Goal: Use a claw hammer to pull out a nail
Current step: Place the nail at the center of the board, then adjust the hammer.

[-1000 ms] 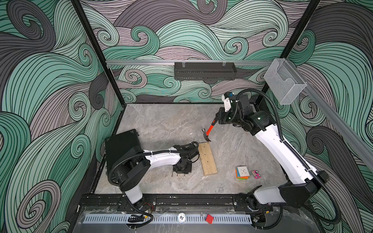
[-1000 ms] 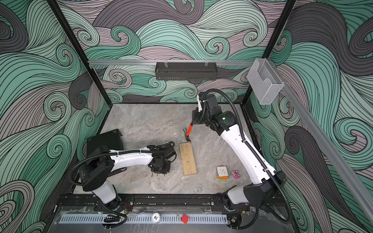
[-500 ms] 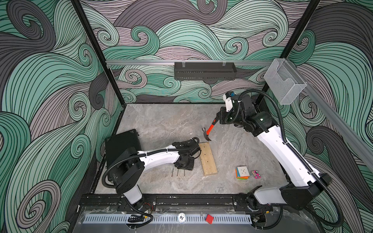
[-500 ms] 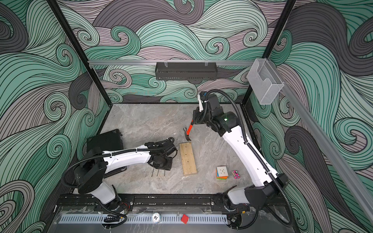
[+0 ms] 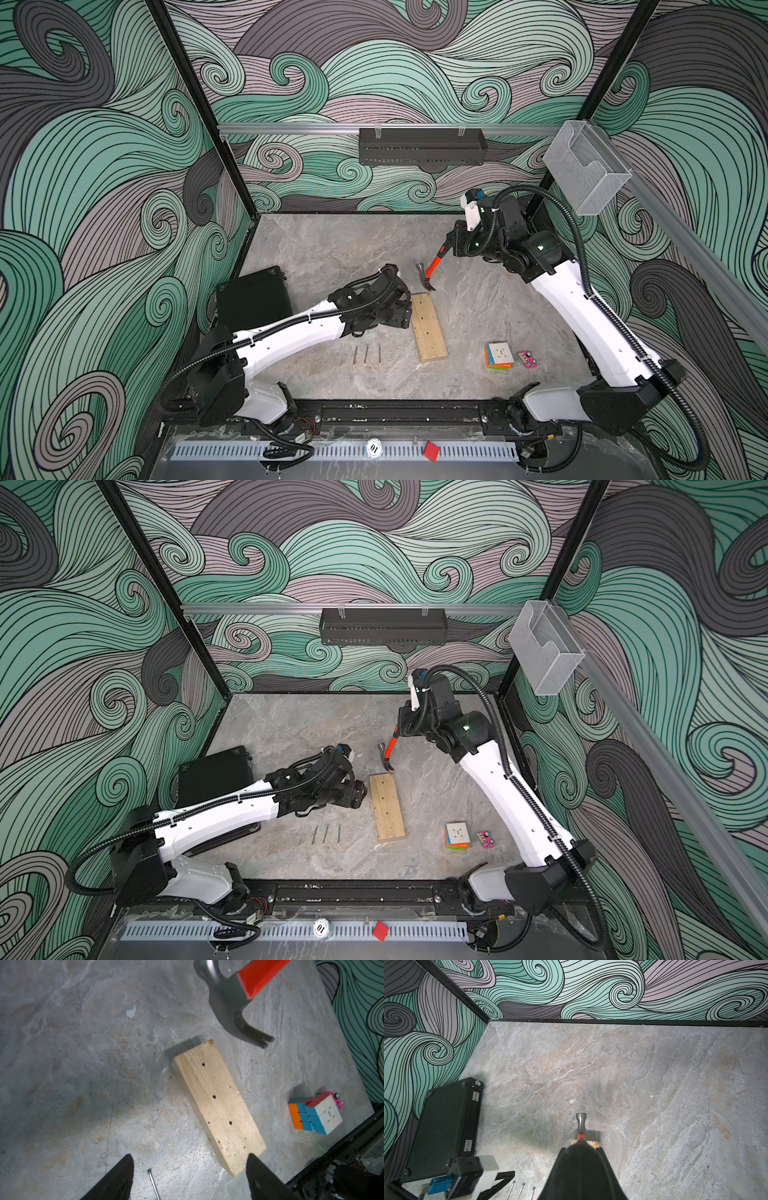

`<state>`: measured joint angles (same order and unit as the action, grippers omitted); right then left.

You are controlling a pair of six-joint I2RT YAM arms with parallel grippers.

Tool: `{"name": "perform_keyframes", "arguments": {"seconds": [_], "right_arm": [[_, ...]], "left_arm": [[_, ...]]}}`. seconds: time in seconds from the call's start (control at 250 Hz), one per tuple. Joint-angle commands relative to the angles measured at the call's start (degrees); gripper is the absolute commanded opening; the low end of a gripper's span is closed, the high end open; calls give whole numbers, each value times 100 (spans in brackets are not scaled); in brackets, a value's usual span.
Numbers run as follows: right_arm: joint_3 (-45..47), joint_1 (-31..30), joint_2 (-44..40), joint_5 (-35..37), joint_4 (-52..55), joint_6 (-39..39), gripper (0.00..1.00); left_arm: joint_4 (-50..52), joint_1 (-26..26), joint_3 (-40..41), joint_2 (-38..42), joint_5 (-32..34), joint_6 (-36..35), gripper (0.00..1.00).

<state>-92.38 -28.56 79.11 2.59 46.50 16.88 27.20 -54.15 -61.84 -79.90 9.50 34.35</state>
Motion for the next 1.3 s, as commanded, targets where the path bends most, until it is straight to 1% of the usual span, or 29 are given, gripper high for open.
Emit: {"name": "perform_keyframes", "arguments": {"seconds": [0.0,0.06,0.08,0.128,0.252,0.364,0.523,0.659,0.663,0.827,1.027,1.047,1.295], "right_arm": [[-122,72,-238,-35,-399,1,7],[-131,91,-243,-74,-402,-9,7],[-133,95,-238,-90,-400,-5,8],[-136,109,-243,-143,-400,-17,8],[-127,131,-265,-223,-399,-19,8],[-105,148,-300,-282,-401,-10,8],[-116,166,-354,-334,-346,8,8],[-164,184,-379,-399,-275,3,8],[-170,188,-379,-404,-274,-3,9],[-178,201,-373,-589,-207,32,8],[-193,228,-371,-796,-163,69,8],[-201,232,-373,-832,-155,70,8],[-290,298,-336,-1126,11,157,8]], "left_arm": [[-485,17,-173,247,502,-220,84],[-751,15,-112,378,659,-219,87],[-827,10,-97,422,710,-219,91],[-996,19,-65,507,816,-265,96],[-1164,27,-179,550,885,-530,98],[-1093,44,-371,430,806,-649,98],[-1348,46,-315,305,766,-597,98],[-1442,54,-363,164,621,-682,98],[-1444,58,-363,162,614,-683,99],[-1500,79,-420,28,495,-845,99],[-1614,146,-596,-115,134,-1120,99],[-1624,155,-615,-269,80,-1154,99],[-1684,268,-845,-618,-408,-1479,99]]}}
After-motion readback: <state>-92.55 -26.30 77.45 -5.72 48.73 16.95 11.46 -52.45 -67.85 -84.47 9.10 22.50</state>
